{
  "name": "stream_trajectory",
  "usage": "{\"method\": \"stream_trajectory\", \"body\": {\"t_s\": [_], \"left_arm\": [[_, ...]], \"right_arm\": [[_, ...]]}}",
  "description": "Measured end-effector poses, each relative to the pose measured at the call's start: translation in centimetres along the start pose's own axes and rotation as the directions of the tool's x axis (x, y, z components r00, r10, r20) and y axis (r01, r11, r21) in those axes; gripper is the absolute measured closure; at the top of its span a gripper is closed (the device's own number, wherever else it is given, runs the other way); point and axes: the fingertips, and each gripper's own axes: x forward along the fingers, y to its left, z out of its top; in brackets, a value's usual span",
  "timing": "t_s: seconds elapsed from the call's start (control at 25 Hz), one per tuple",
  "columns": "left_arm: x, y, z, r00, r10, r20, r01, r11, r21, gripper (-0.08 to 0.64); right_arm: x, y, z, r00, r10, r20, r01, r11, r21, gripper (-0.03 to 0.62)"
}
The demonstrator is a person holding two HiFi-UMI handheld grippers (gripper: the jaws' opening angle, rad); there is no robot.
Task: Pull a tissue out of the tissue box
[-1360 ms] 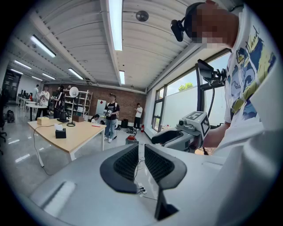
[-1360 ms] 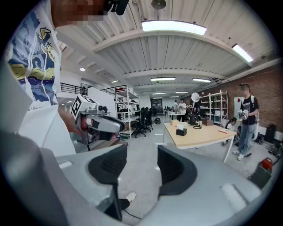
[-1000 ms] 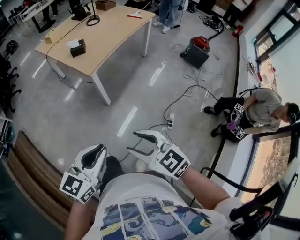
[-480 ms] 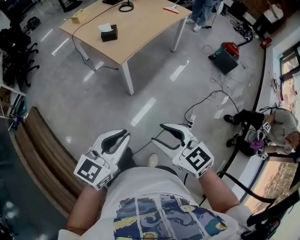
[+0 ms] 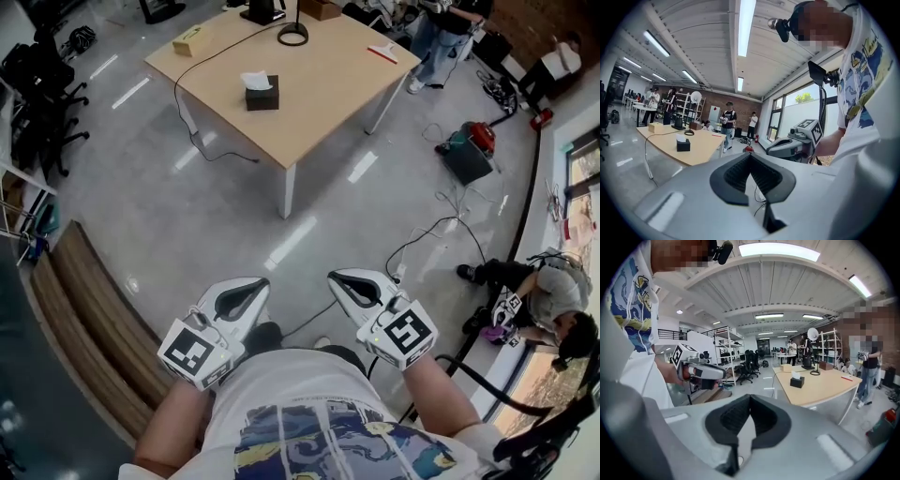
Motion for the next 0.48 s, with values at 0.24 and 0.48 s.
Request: {"method": "stream_trajectory", "body": {"t_s": [0.24, 0.48], "left_arm": [[-2.7, 7.2, 0.6, 1.0, -0.024, -0.007, 0.024, 1.0, 0.008, 0.557], [-3.2, 12.7, 0.8, 1.0, -0.016, 0.001, 0.016, 1.0, -0.024, 0.558]], "right_arm": [[8.0, 0.4, 3.0, 1.0, -0.005, -0.007, 0.005, 1.0, -0.01, 0.589], [13.6, -0.2, 5.3, 0.999, 0.011, -0.042, -0.012, 1.0, -0.026, 0.589]]}}
